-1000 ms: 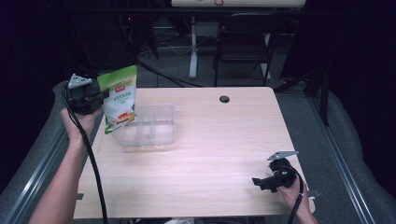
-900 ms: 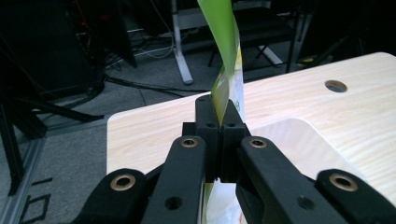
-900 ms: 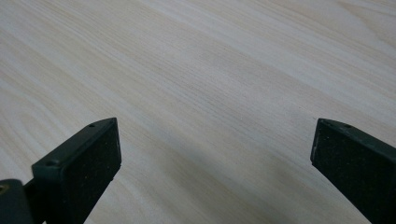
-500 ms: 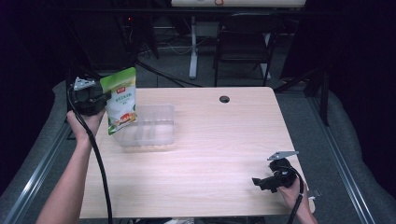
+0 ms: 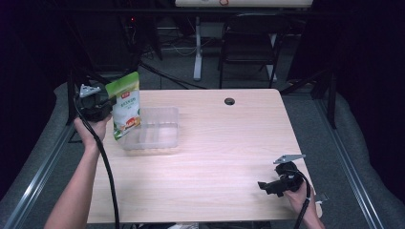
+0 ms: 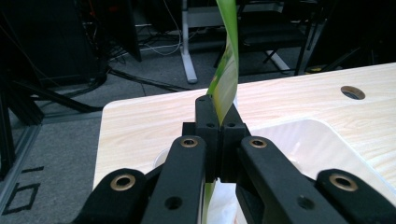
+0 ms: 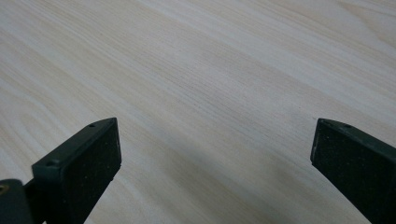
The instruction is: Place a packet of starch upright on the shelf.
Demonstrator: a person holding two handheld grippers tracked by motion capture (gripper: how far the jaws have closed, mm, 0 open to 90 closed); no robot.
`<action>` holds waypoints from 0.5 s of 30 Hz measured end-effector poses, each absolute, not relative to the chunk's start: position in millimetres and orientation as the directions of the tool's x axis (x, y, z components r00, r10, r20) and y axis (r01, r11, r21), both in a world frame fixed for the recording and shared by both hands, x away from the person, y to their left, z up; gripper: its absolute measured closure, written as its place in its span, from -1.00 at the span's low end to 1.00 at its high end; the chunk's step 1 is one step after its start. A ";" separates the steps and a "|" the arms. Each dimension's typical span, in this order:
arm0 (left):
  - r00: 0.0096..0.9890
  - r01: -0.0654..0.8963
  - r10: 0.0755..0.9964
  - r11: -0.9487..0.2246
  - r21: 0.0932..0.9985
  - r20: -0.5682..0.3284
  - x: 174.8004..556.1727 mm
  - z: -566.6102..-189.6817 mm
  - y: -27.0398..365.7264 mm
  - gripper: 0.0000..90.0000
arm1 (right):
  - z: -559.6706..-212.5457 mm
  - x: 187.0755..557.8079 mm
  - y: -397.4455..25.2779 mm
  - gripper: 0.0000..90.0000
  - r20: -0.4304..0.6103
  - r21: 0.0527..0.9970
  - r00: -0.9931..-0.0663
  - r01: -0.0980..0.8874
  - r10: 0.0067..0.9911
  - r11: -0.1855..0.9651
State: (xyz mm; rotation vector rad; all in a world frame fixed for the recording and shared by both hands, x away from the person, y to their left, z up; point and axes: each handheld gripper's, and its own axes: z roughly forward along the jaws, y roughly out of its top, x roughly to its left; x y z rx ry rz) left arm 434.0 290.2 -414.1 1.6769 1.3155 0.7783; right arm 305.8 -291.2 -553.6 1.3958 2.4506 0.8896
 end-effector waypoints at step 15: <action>0.241 0.413 0.969 -0.052 0.909 -0.054 439.8 -430.9 288.6 1.00 | -553.7 305.7 -292.6 -0.97 0.129 0.576 -0.542 0.723 0.831 0.382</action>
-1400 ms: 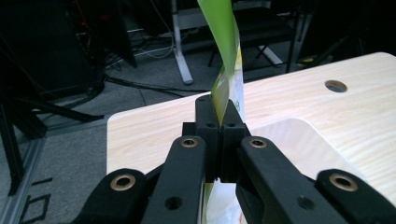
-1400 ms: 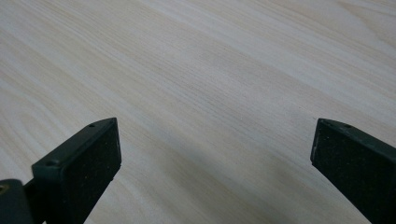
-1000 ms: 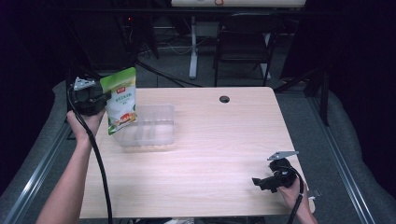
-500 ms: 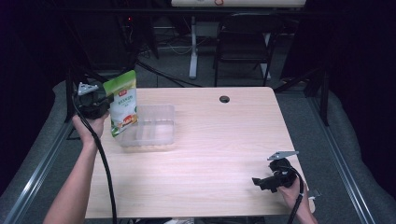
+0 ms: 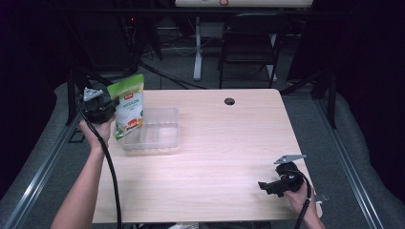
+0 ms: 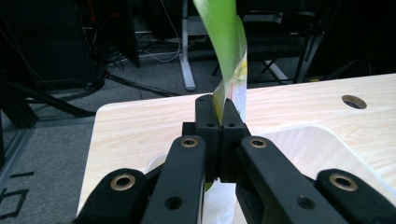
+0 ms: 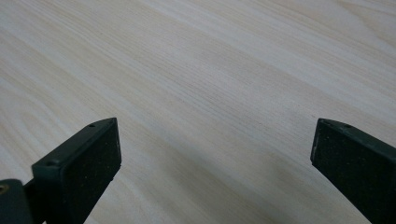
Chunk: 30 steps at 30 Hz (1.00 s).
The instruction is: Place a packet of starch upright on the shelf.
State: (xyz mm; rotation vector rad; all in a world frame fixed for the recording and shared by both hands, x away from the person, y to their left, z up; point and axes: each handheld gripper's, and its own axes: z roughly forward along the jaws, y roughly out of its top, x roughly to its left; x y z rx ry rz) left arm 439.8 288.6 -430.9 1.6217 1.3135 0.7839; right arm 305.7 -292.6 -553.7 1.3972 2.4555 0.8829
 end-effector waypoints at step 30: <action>0.260 0.499 0.962 -0.064 0.864 -0.079 439.8 -442.8 298.9 1.00 | -553.8 305.3 -291.9 -0.97 0.129 0.580 -0.546 0.719 0.828 0.383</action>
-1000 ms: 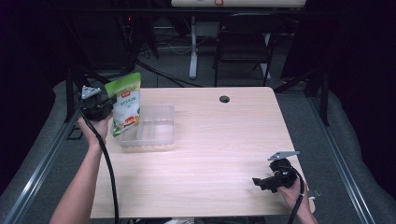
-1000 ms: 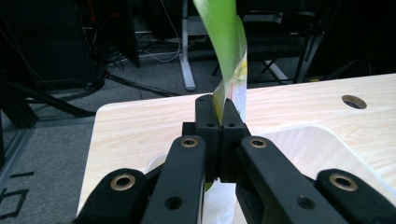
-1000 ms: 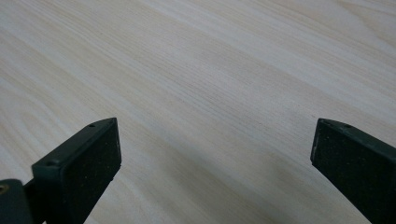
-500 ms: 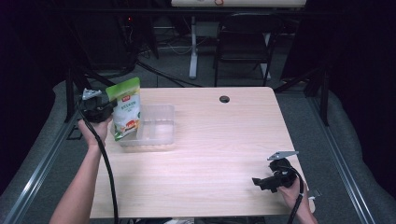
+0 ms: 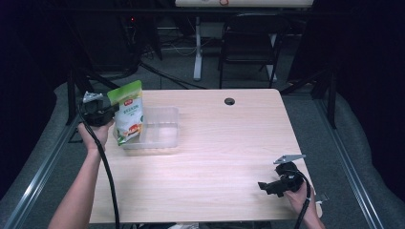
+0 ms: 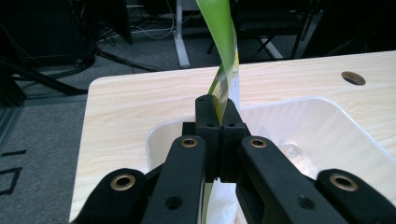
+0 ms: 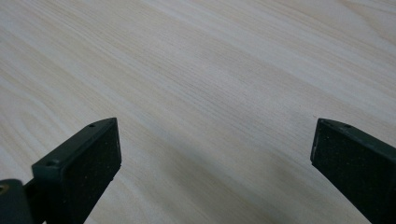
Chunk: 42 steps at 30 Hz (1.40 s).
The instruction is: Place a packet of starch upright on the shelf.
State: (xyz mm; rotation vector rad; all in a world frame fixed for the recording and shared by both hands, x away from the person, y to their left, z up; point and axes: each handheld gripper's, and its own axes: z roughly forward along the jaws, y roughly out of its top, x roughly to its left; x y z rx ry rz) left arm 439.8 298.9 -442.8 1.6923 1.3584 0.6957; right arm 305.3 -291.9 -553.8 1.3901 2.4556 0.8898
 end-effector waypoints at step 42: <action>0.269 0.565 0.963 -0.139 0.813 -0.023 394.4 -449.1 319.8 -0.45 | -553.3 303.5 -292.5 -0.97 0.130 0.580 -0.534 0.725 0.836 0.373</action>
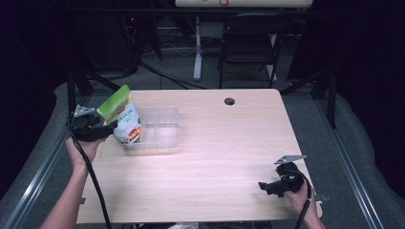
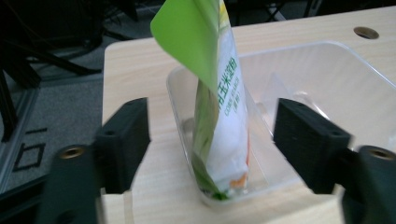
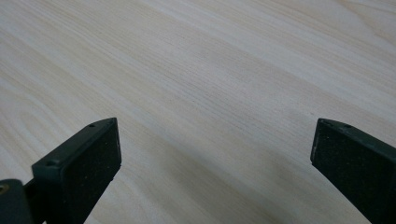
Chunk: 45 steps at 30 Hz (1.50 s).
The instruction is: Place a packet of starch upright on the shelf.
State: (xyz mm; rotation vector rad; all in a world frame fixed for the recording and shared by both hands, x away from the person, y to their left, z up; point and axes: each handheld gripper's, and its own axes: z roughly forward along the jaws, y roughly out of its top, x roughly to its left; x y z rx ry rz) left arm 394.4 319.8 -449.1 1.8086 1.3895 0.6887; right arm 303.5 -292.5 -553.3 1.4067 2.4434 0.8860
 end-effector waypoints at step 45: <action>0.420 0.698 0.907 -0.307 0.647 -0.022 280.5 -518.3 271.8 -0.95 | -549.9 300.7 -290.7 -0.97 0.118 0.595 -0.547 0.707 0.829 0.382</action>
